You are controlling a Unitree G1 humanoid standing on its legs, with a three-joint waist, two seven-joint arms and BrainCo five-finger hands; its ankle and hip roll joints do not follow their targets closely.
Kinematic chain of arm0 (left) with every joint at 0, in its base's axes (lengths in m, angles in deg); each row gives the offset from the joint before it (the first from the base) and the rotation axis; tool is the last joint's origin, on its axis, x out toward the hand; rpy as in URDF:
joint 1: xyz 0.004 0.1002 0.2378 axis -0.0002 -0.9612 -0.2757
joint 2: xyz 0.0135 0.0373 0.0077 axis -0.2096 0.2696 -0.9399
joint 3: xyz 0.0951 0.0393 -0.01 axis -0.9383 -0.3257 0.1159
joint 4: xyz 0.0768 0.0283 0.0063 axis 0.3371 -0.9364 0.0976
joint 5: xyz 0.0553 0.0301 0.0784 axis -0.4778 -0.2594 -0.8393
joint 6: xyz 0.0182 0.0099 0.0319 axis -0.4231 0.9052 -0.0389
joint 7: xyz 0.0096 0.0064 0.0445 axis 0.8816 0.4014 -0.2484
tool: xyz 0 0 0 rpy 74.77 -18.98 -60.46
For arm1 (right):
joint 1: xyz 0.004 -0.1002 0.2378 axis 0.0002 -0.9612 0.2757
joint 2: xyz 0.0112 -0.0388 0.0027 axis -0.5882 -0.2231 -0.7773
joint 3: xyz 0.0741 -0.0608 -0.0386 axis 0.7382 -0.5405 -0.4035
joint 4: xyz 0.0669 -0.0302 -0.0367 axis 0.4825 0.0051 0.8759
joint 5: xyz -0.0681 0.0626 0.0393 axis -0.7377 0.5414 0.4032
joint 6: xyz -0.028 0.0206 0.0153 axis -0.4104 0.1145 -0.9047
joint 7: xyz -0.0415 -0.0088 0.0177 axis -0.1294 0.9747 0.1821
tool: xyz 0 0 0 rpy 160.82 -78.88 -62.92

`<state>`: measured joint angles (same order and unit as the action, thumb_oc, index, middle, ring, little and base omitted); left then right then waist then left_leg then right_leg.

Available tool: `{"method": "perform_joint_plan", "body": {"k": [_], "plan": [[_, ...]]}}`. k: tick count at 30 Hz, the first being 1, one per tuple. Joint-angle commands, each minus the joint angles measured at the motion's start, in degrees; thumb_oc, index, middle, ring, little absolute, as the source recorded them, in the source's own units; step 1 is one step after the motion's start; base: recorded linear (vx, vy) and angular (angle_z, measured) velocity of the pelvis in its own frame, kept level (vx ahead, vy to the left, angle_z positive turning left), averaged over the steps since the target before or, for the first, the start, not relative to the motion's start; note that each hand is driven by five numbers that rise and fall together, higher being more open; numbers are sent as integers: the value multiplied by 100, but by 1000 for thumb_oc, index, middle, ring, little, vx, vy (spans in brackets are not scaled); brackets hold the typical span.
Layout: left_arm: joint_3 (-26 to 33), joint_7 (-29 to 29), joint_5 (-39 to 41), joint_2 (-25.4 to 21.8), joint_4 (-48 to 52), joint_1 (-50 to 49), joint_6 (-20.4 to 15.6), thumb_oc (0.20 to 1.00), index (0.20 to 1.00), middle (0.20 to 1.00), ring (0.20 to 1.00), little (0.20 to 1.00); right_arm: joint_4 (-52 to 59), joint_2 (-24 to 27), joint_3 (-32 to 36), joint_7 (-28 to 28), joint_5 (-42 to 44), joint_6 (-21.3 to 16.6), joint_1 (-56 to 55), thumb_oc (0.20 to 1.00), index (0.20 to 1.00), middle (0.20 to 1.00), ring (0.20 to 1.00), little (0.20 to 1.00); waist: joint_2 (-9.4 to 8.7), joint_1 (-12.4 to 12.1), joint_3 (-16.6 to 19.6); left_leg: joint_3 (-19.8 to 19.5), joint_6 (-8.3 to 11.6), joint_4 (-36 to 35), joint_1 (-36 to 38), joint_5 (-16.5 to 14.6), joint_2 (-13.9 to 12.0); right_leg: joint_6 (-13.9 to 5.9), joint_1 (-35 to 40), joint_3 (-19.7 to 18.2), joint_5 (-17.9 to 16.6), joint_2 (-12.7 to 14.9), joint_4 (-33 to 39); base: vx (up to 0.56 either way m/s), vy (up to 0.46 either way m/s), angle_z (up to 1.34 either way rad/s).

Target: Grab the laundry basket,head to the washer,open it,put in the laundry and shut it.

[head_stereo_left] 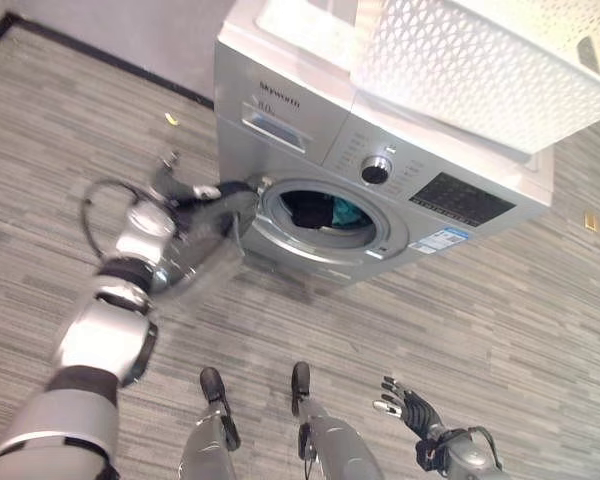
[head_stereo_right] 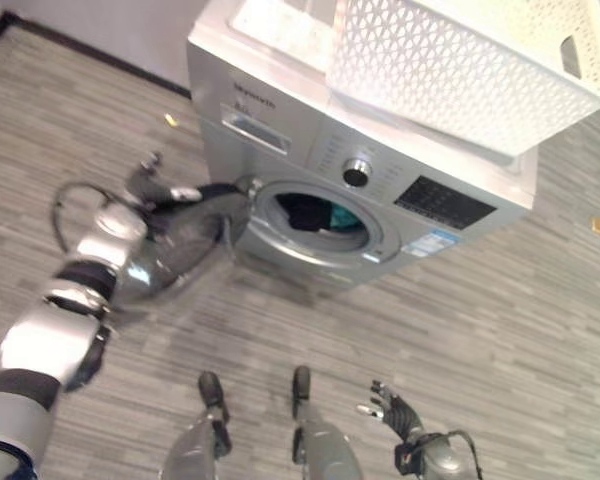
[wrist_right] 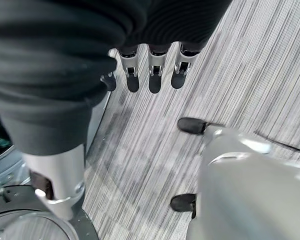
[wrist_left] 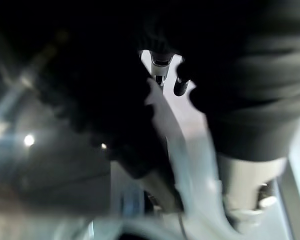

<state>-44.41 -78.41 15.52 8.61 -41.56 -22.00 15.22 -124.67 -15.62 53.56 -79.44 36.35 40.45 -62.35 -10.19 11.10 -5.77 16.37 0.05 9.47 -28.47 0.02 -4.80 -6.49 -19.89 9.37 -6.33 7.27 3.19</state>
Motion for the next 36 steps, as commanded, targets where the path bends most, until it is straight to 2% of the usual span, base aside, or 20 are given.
{"method": "perform_joint_plan", "body": {"k": [1,4,6,8,11,13,15,16,17,19,22,23,24,28,29,32,33,34,36], "plan": [[-193,253,473,1267,-555,-1075,82,1000,1000,1000,1000,1000,87,86,309,184,-147,-59,216,1000,1000,1000,1000,1000,43,230,-353,-241,278,-492,631,-164,-43,-260,-21,-184,87,-41,-155,24,-14,-13],[-396,272,565,1787,-446,-1458,71,1000,1000,1000,1000,1000,150,61,341,213,-114,-32,197,1000,1000,1000,1000,1000,119,261,-332,-102,278,-623,1002,-129,-52,-242,177,-315,132,-65,-157,19,-12,-30],[-461,278,635,1915,-415,-1559,62,1000,1000,1000,1000,1000,127,31,326,205,-100,-27,196,1000,1000,1000,1000,1000,140,271,-333,-47,277,-698,1160,-104,-52,-241,265,-367,149,-82,-149,18,-3,-26],[-816,343,535,2272,-313,-1755,56,1000,1000,1000,1000,1000,-89,-24,243,215,-155,20,247,1000,1000,1000,1000,1000,240,342,-276,136,296,-950,1493,17,-53,-246,428,-446,164,-98,-112,18,-25,-31],[-1222,445,354,2473,-109,-1875,-9,1000,1000,1000,1000,1000,-432,-55,134,171,-320,55,269,1000,1000,1000,1000,1000,360,408,-192,291,301,-1140,1741,94,-49,-253,542,-528,198,-127,-61,30,-21,-35],[-1524,498,254,2441,241,-1967,-178,1000,1000,1000,1000,1000,-569,-17,102,159,-505,56,259,1000,1000,1000,1000,1000,463,412,-127,362,303,-1237,1883,121,-40,-261,615,-577,227,-129,-45,58,-19,-36],[-1771,676,403,2191,990,-2218,-409,1000,1000,1000,1000,1000,-494,45,167,91,-532,27,138,1000,1000,1000,1000,1000,586,367,-83,371,310,-1305,2001,140,-44,-271,702,-546,253,-109,-44,26,-47,-16],[-1922,807,407,1951,1509,-2444,-577,1000,1000,1000,1000,1000,-433,76,221,51,-542,-33,42,1000,1000,1000,1000,1000,615,313,-59,439,281,-1294,1987,259,-40,-235,682,-517,184,-86,-58,-28,-54,-4],[-1926,807,408,1945,1518,-2452,-572,1000,1000,1000,1000,1000,-432,73,220,51,-543,-33,37,1000,1000,1000,1000,1000,612,310,-53,441,282,-1295,1985,260,-40,-234,679,-519,183,-86,-58,4,-59,4],[-1975,1235,783,1369,2425,-3276,-817,1000,1000,1000,1000,1000,-518,53,298,-78,-592,-144,-116,1000,1000,1000,1000,1000,784,97,7,415,300,-1323,2170,249,-41,-237,883,-411,256,-50,-52,99,-34,6],[-1569,1650,1244,841,2674,-4034,-892,1000,1000,1000,1000,1000,-571,10,358,-197,-615,-195,-185,1000,1000,1000,1000,1000,879,-73,101,365,332,-1350,2330,270,-49,-220,1071,-366,318,-53,-45,69,-41,13],[-1568,1652,1245,835,2679,-4039,-890,1000,1000,1000,1000,1000,-571,9,355,-197,-615,-195,-187,1000,1000,1000,1000,1000,876,-70,100,363,332,-1351,2334,270,-48,-220,1076,-365,319,-53,-43,60,-64,17],[-1230,1719,1387,541,2818,-4530,-922,1000,1000,1000,1000,1000,-690,-66,426,-255,-572,-221,-238,1000,1000,1000,1000,1000,917,-190,172,257,343,-1365,2409,283,-50,-193,1204,-273,370,-63,-45,57,-65,1],[-799,1754,1212,89,2911,-5121,-1152,1000,1000,1000,1000,1000,-876,-170,490,-269,-674,-275,-265,1000,1000,1000,1000,1000,971,-349,295,110,359,-1398,2534,302,-37,-164,1425,-158,456,-67,-53,40,-48,35],[-346,1777,1268,-12,2766,-5534,-1188,1000,1000,1000,1000,1000,-969,-255,612,-260,-750,-317,-348,1000,1000,1000,1000,1000,992,-462,403,21,358,-1410,2591,314,-16,-139,1535,-85,511,-75,-67,31,-50,25],[521,1472,1170,207,2029,-6078,-1030,1000,1000,1000,1000,1000,-1772,-544,1001,-62,-796,-272,-320,1000,1000,1000,1000,1000,1039,-623,529,-152,322,-1392,2770,280,25,-79,1787,65,637,-75,-149,16,-21,27],[521,1472,1170,207,2029,-6078,-1030,1000,1000,1000,1000,1000,-1772,-544,1001,-62,-796,-272,-320,1000,1000,1000,1000,1000,1039,-623,532,-152,322,-1392,2766,280,25,-78,1783,65,636,-75,-150,14,13,42],[878,1295,1066,383,1493,-6182,-964,1000,1000,1000,1000,1000,-2251,-704,1251,72,-750,-245,-231,1000,1000,1000,1000,1000,1049,-673,581,-221,301,-1376,2862,249,49,-51,1904,123,700,-70,-197,15,11,20],[1169,1061,840,598,672,-6139,-862,1000,1000,1000,1000,1000,-2772,-854,1423,218,-799,-213,-149,1000,1000,1000,1000,1000,1041,-711,631,-288,293,-1365,2950,219,61,-19,2040,184,762,-68,-223,15,11,10]]}}
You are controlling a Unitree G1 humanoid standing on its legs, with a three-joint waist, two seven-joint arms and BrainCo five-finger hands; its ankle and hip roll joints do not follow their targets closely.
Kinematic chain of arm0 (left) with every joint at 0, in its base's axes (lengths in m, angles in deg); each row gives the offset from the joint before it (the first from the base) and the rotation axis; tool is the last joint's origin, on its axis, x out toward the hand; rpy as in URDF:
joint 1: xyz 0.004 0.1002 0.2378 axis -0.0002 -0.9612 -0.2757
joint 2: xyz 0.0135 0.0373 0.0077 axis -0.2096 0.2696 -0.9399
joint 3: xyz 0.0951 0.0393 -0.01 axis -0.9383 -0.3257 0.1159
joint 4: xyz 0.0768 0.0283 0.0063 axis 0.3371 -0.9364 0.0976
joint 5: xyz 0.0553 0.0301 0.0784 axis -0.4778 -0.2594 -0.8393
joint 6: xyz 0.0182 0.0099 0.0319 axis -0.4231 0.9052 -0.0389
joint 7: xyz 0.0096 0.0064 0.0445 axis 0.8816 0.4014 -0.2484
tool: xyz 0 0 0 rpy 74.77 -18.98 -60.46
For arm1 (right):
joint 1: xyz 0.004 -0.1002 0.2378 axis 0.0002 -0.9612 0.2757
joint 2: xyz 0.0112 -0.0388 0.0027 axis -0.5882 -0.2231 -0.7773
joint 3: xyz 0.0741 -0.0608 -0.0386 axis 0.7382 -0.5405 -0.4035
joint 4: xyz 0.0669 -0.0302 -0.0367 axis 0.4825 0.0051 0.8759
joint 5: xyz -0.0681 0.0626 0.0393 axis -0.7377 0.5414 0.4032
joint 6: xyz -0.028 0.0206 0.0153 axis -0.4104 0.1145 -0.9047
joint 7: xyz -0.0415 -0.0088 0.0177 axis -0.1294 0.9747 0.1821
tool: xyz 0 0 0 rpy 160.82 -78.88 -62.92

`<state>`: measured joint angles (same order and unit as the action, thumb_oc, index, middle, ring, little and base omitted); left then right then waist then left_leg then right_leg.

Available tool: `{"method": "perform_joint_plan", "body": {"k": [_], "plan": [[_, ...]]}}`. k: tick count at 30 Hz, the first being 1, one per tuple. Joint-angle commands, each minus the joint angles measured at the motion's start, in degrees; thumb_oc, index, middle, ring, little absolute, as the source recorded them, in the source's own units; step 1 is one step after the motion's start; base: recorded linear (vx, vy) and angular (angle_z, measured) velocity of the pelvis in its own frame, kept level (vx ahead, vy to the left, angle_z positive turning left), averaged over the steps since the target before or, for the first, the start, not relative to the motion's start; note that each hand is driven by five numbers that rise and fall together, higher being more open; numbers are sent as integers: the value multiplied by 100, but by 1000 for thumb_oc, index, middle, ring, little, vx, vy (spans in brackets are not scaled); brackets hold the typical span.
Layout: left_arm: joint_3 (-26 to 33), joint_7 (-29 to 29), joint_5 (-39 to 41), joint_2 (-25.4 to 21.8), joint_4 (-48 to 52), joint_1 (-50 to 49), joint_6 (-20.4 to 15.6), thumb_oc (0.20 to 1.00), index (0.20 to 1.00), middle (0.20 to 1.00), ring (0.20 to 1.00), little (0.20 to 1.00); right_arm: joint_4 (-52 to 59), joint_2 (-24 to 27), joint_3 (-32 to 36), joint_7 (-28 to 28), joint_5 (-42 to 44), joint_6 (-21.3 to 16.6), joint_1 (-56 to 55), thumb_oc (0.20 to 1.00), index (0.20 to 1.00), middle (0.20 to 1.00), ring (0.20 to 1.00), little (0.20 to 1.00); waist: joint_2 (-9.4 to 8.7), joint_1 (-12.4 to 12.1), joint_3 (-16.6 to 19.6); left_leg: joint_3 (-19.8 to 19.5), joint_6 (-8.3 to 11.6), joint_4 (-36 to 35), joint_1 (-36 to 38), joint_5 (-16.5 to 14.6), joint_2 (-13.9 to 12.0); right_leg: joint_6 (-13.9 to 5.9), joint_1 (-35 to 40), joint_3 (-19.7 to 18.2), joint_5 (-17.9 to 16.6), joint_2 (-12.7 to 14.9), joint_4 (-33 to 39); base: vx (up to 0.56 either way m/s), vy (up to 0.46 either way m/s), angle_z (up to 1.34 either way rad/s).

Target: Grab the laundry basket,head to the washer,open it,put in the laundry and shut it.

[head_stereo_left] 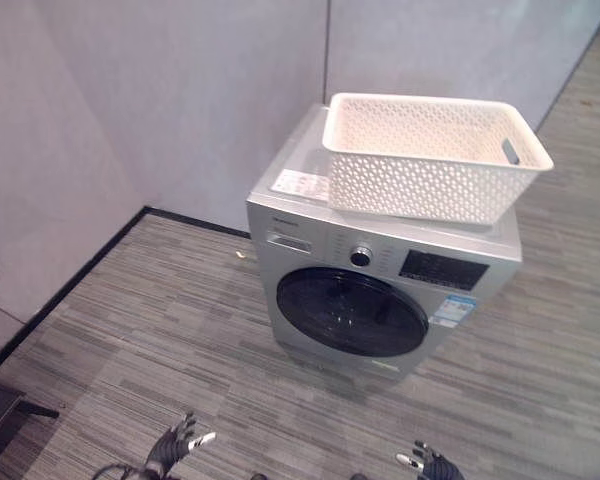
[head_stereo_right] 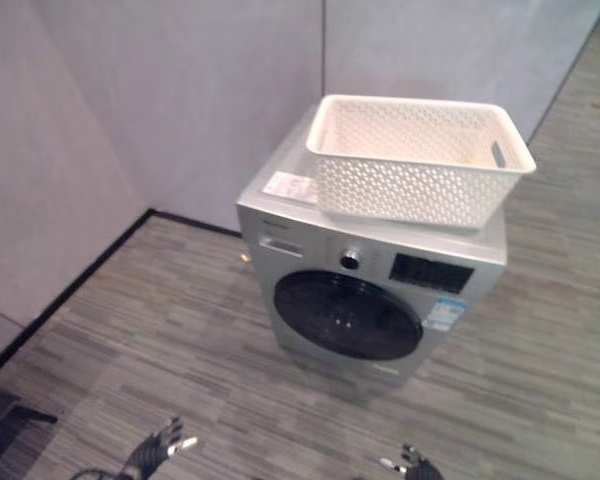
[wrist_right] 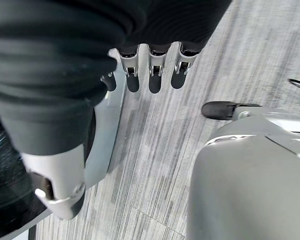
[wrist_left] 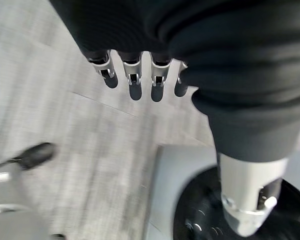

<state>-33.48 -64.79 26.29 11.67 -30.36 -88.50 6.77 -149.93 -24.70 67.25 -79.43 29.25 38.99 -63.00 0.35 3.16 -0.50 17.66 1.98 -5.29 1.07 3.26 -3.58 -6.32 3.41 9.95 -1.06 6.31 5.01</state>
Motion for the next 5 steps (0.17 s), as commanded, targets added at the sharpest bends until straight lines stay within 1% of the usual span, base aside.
{"method": "perform_joint_plan", "body": {"k": [1,3,5], "plan": [[239,-378,-259,377,-791,530,44,1000,1000,1000,1000,1000,-445,0,118,284,-110,-41,-52,1000,1000,1000,1000,1000,-22,64,118,-460,95,115,46,-128,-55,-21,-223,151,273,24,-417,-6,10,5],[423,-520,-408,475,-1220,513,60,1000,1000,1000,1000,1000,-768,-93,210,396,-152,-12,12,1000,1000,1000,1000,1000,-46,42,201,-502,91,118,73,-142,-54,1,-169,187,313,19,-422,2,6,13],[617,-519,-221,545,-1310,492,74,1000,1000,1000,1000,1000,-961,-162,210,453,-217,8,26,1000,1000,1000,1000,1000,-78,18,259,-544,85,116,100,-150,-51,13,-115,224,334,11,-415,3,-7,23]]}}
